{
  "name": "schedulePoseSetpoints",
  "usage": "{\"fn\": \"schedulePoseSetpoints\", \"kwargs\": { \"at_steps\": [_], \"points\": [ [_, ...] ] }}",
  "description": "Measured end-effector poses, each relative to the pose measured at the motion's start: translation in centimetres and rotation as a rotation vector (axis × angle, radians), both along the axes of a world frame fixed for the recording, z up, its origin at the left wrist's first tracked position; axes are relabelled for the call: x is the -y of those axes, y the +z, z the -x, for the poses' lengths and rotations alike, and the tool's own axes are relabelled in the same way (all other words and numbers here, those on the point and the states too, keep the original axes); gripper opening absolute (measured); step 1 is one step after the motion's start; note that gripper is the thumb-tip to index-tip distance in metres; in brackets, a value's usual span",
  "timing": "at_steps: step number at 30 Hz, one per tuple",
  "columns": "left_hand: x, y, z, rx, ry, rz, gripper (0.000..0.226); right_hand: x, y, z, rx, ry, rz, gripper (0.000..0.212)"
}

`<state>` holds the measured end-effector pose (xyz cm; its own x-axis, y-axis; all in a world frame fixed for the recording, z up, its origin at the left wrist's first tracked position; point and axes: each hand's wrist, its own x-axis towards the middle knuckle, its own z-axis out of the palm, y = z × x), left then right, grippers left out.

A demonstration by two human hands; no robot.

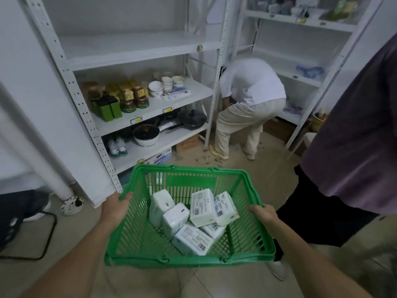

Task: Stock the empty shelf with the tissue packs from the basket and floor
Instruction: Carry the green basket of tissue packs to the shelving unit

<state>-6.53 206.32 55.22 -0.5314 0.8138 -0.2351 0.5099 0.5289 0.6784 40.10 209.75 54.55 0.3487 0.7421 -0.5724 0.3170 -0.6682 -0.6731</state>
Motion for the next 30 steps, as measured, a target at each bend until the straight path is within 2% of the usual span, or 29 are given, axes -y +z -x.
{"fn": "schedulePoseSetpoints", "kwargs": {
  "at_steps": [8,15,23,30],
  "points": [
    [-10.3,-0.1,0.5,-0.031,-0.01,0.03,0.046,-9.2,-0.4,0.8,-0.02,-0.021,0.008,0.041],
    [-19.8,-0.4,-2.4,-0.059,-0.018,0.038,0.045,-18.6,-0.5,-1.2,0.018,-0.018,-0.008,0.031],
    [-27.8,-1.1,-5.4,-0.07,0.03,0.041,0.044,-29.9,-0.9,-4.0,0.037,0.061,0.025,0.033],
    [-34.5,-3.0,-4.2,-0.038,0.082,0.059,0.04,-40.3,-2.6,-2.7,0.064,0.139,0.053,0.032]
  ]
}}
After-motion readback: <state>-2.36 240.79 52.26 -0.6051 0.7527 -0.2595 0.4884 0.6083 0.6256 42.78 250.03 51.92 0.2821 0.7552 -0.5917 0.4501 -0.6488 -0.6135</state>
